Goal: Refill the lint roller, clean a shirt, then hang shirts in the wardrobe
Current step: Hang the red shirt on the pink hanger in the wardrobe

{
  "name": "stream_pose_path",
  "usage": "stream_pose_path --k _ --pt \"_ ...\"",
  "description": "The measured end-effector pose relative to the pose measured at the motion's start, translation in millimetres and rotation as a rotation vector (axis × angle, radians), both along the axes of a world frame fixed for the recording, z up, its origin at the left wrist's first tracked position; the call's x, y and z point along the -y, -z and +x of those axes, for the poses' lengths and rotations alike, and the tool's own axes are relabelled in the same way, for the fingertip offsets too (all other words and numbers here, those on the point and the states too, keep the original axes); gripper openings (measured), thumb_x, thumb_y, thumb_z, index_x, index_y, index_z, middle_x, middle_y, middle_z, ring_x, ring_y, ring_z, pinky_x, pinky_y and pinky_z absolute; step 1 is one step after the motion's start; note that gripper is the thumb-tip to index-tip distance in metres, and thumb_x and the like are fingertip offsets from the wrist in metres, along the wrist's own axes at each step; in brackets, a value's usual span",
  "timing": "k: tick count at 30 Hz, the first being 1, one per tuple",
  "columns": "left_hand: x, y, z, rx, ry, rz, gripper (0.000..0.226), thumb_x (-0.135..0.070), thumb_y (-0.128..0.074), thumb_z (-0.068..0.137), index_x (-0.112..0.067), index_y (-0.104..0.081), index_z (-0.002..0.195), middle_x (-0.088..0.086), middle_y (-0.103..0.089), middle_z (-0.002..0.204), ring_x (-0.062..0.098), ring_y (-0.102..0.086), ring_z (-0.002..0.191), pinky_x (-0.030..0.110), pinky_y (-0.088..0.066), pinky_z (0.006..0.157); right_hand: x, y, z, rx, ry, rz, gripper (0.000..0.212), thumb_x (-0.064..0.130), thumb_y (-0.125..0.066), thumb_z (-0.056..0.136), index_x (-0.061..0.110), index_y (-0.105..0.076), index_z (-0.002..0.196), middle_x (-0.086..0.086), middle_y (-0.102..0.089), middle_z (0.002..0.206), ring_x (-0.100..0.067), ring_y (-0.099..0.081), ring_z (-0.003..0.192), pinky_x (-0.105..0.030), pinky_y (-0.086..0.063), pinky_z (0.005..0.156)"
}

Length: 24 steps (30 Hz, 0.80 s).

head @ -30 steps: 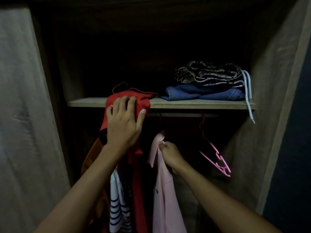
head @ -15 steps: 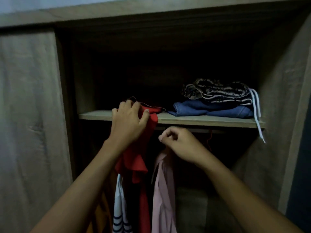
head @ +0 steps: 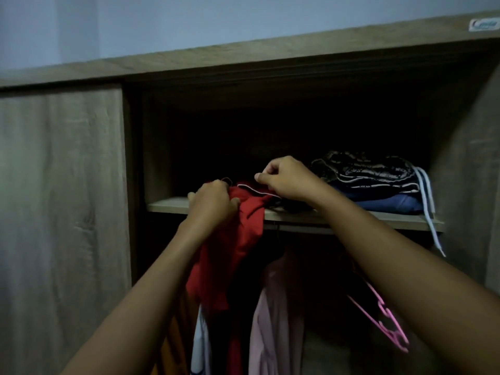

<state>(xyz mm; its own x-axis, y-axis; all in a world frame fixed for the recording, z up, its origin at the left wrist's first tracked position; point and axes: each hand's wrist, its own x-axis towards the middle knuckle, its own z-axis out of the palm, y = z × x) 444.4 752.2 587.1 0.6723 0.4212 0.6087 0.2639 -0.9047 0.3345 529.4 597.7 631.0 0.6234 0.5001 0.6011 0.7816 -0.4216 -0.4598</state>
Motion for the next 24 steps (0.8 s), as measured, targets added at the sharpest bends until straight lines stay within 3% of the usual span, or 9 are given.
stream_pose_path --k 3,6,10,12,14,16,18,20,24 --pt "5.5 10.8 -16.5 0.075 0.092 0.052 0.020 -0.038 -0.064 0.093 -0.019 -0.061 0.094 0.004 -0.064 0.096 0.031 -0.062 0.106 0.045 -0.045 0.093 -14.4 -7.3 7.6 0.011 0.024 -0.063 0.034 0.048 -0.067 0.089 0.014 -0.070 0.085 -0.002 -0.069 0.080 -0.016 -0.065 0.073 -0.024 -0.044 0.054" --pt "11.0 18.7 -31.1 0.091 0.199 0.106 0.031 -0.034 -0.068 0.091 -0.021 -0.048 0.072 0.001 -0.057 0.079 0.032 -0.063 0.093 0.039 -0.046 0.075 -31.7 -20.0 10.8 0.049 0.125 -0.108 0.052 0.058 -0.061 0.089 0.006 -0.068 0.088 -0.012 -0.072 0.092 -0.030 -0.069 0.085 -0.028 -0.046 0.060" --pt "15.1 26.8 -45.8 0.080 0.292 0.157 0.030 -0.036 -0.070 0.090 -0.014 -0.055 0.075 0.005 -0.064 0.084 0.028 -0.061 0.086 0.033 -0.038 0.068 -50.5 -32.0 8.3 0.043 0.288 -0.292 0.078 0.070 -0.046 0.091 0.003 -0.060 0.129 -0.020 -0.060 0.135 -0.037 -0.060 0.119 -0.034 -0.049 0.089" --pt "14.8 31.9 -52.5 0.080 0.332 0.188 0.030 -0.037 -0.070 0.089 -0.012 -0.058 0.077 0.005 -0.063 0.085 0.027 -0.061 0.086 0.035 -0.039 0.070 -59.1 -32.8 8.8 0.012 0.309 -0.415 0.087 0.076 -0.039 0.089 0.007 -0.054 0.139 -0.017 -0.052 0.146 -0.035 -0.052 0.130 -0.037 -0.044 0.105" --pt "13.7 35.7 -58.9 0.080 0.365 0.203 0.030 -0.038 -0.070 0.089 -0.012 -0.058 0.077 0.004 -0.062 0.085 0.026 -0.060 0.087 0.035 -0.040 0.072 -65.9 -28.7 7.7 -0.049 0.328 -0.499 0.091 0.082 -0.041 0.083 0.011 -0.055 0.139 -0.012 -0.051 0.147 -0.033 -0.051 0.133 -0.040 -0.042 0.110" --pt "10.9 37.6 -64.2 0.070 0.393 0.204 0.032 -0.039 -0.070 0.089 -0.011 -0.059 0.078 0.003 -0.063 0.085 0.025 -0.060 0.087 0.035 -0.041 0.072 -70.0 -22.3 4.8 -0.094 0.340 -0.536 0.080 0.075 -0.052 0.083 0.011 -0.063 0.129 -0.009 -0.062 0.134 -0.031 -0.060 0.121 -0.039 -0.049 0.102" --pt "3.7 38.1 -68.5 0.034 0.420 0.175 0.037 -0.042 -0.070 0.088 -0.011 -0.057 0.072 0.003 -0.062 0.075 0.023 -0.058 0.078 0.034 -0.040 0.067 -74.6 -16.5 3.2 -0.096 0.317 -0.500 0.054 0.051 -0.064 0.089 0.005 -0.069 0.117 -0.012 -0.069 0.118 -0.030 -0.066 0.105 -0.033 -0.053 0.087" --pt "-8.0 36.7 -72.3 -0.018 0.466 0.102 0.036 -0.043 -0.072 0.087 -0.013 -0.061 0.070 -0.001 -0.061 0.068 0.018 -0.059 0.073 0.032 -0.040 0.063 -77.4 -13.9 -2.0 -0.060 0.330 -0.420 0.041 0.031 -0.069 0.089 -0.002 -0.068 0.113 -0.017 -0.069 0.106 -0.029 -0.066 0.093 -0.030 -0.049 0.074" --pt "-39.4 21.3 -91.2 0.003 0.568 -0.076 0.019 -0.035 -0.074 0.089 -0.017 -0.074 0.080 -0.004 -0.073 0.076 0.004 -0.067 0.072 0.028 -0.053 0.069 -64.6 -21.8 -15.9 -0.065 0.315 -0.263 0.031 0.030 -0.079 0.078 0.001 -0.073 0.085 -0.013 -0.063 0.077 -0.019 -0.054 0.062 -0.026 -0.039 0.051"
